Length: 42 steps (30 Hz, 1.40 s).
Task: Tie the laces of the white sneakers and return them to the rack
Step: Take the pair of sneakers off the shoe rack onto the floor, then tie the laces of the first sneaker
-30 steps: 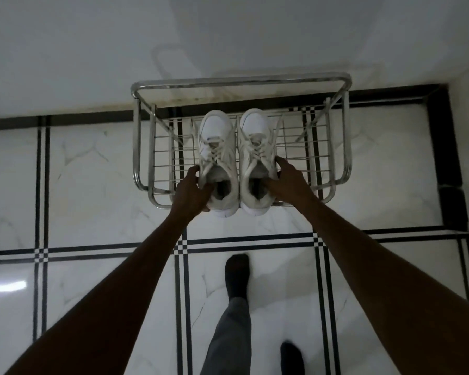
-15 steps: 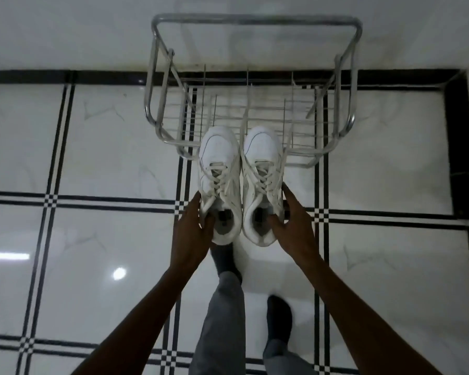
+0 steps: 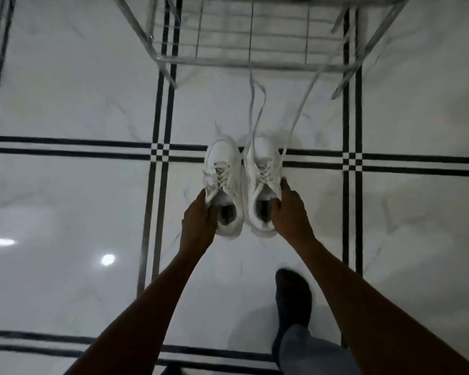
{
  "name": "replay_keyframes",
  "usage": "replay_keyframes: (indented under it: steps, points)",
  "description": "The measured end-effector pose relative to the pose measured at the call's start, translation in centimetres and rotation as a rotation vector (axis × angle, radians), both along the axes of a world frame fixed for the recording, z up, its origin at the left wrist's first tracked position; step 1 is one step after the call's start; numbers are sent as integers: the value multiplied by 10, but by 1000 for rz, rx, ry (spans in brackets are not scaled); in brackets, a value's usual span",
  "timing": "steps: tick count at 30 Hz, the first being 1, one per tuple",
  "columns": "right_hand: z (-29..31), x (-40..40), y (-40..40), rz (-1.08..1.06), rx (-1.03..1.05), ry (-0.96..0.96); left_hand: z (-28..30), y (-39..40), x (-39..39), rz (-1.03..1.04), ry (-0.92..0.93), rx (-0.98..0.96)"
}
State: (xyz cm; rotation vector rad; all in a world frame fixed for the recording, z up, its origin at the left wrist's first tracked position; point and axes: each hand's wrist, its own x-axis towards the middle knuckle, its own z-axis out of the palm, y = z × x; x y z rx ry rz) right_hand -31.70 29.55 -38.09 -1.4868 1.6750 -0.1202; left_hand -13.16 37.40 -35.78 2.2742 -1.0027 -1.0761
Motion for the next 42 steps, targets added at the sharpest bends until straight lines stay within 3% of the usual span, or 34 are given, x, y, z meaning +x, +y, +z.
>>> replay_keyframes:
  steps: [4,8,12,14,16,19,27,31,36,40,42]
  points:
    - [-68,-3,11,-33,7,10,-73,19,9,-2,-19,13]
    - [-91,-4,23,-30,-8,-1,-100,35,14,9,-9,-17]
    - [-55,11,40,55,-387,113,-95,41,20,9,-6,-27]
    - [-37,29,45,108,-510,55,-92,40,24,19,-17,-69]
    - [-33,49,44,213,-410,-9,-92,38,28,19,-8,-130]
    - [-48,72,39,380,-189,41,-99,36,32,-10,2,-240]
    - [-85,86,38,366,-370,29,-119,38,38,-39,-38,-429]
    - [-86,83,27,296,-229,-181,-117,30,44,-36,66,-486]
    - [-78,90,11,247,-224,-325,-119,16,55,-37,29,-596]
    - [-82,88,5,176,-207,-357,-114,17,49,194,314,-530]
    - [-79,86,8,133,-196,-376,-104,21,45,294,541,-540]
